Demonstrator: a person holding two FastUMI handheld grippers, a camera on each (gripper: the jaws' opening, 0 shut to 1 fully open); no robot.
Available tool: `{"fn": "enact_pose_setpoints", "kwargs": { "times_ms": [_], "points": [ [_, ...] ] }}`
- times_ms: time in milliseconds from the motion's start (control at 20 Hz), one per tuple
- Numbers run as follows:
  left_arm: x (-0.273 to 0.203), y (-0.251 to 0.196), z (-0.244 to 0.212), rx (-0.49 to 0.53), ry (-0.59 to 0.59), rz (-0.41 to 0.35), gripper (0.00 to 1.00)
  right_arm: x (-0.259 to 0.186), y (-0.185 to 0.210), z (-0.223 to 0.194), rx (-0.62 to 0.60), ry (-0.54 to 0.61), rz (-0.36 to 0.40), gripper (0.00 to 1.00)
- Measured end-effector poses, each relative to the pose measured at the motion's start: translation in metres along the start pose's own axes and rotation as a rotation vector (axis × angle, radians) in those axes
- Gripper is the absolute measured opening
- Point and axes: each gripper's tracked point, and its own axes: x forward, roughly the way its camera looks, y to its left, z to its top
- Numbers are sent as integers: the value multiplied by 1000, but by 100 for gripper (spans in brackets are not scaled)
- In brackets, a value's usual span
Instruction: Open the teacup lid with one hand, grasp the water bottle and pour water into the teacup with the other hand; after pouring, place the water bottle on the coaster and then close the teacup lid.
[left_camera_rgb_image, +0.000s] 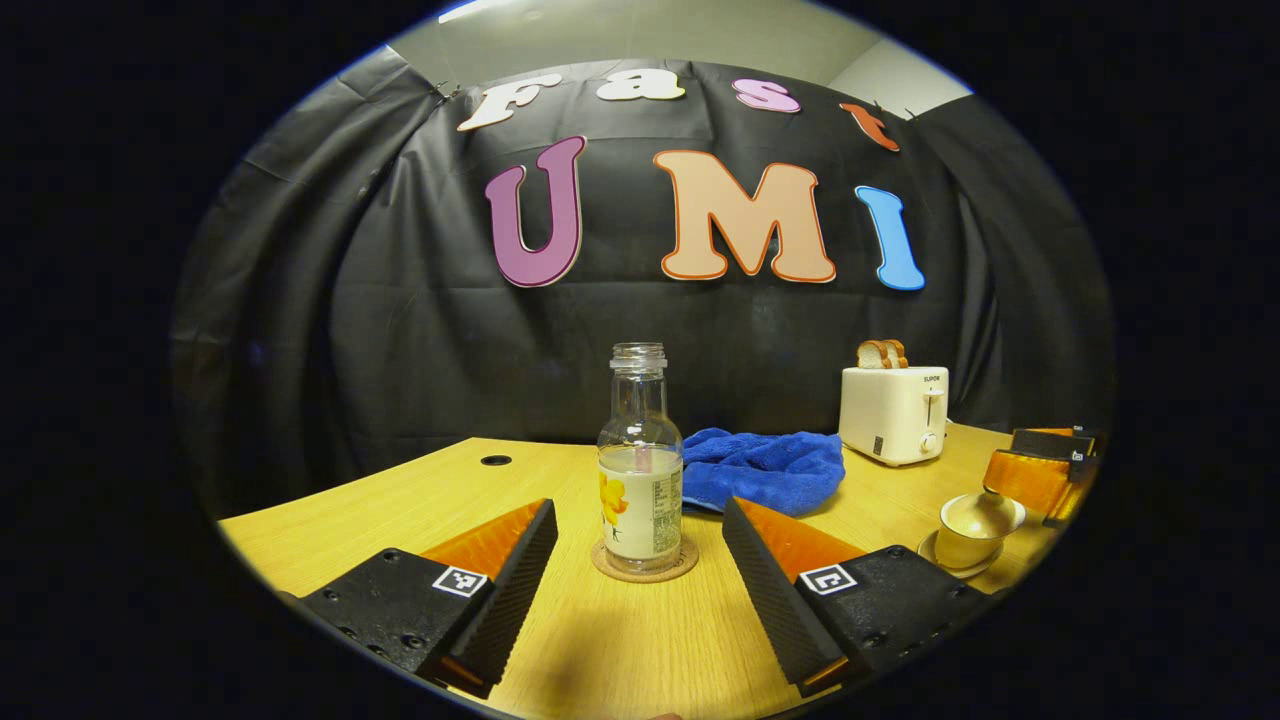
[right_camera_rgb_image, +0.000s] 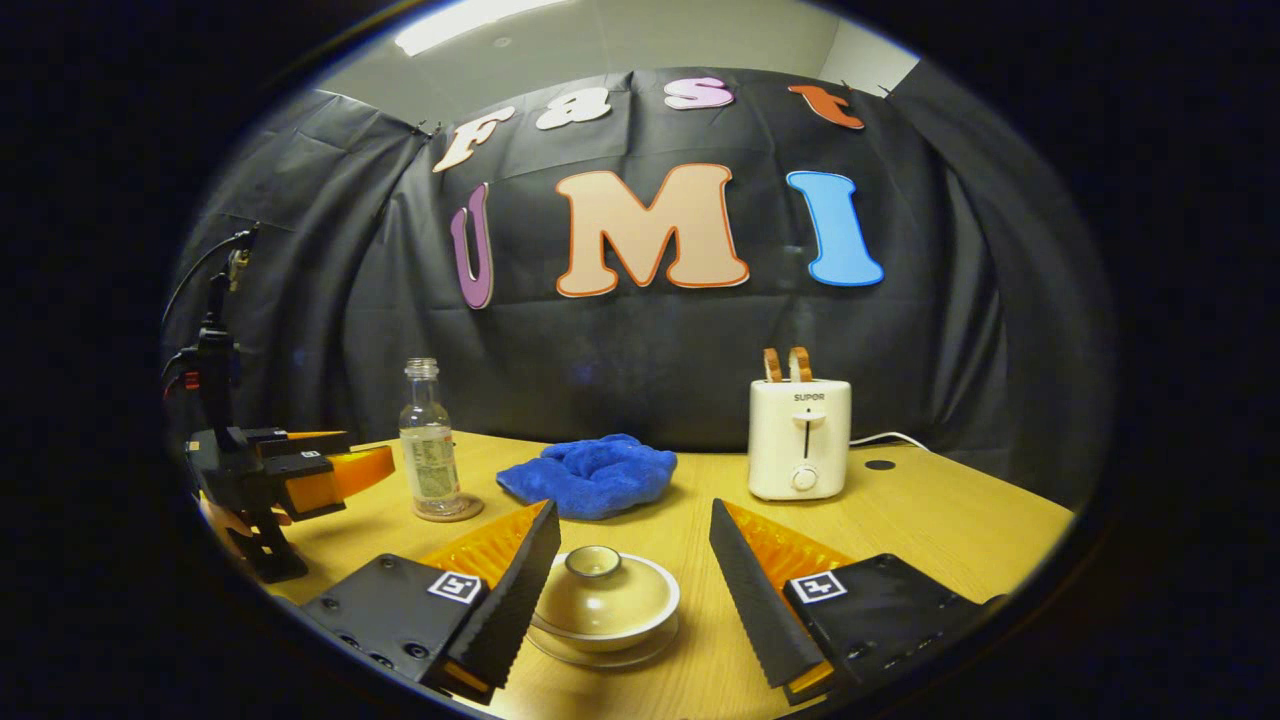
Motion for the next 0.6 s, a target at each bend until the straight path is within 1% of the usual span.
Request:
{"fn": "enact_pose_setpoints", "kwargs": {
  "times_ms": [50,100,150,300,350,450,550,600],
  "points": [
    [0,1,0,0,1,6,99,-3,-6,1,0,-1,-15,95],
    [-1,1,0,-1,2,9,96,-8,-13,2,0,-2,-31,95],
    [-2,1,-1,-1,1,13,97,-15,-26,3,-2,-4,-63,95],
    [-14,5,1,1,1,35,97,-30,-68,6,-6,-10,-202,96],
    [-15,9,1,1,3,57,97,-35,-80,8,-6,-12,-247,93],
    [-22,20,1,4,2,121,97,-42,-96,8,-10,-14,-316,93],
    [-29,33,2,6,3,201,97,-47,-102,7,-13,-16,-356,95],
    [-32,39,2,6,5,235,96,-48,-104,7,-15,-17,-367,93]
  ]
}}
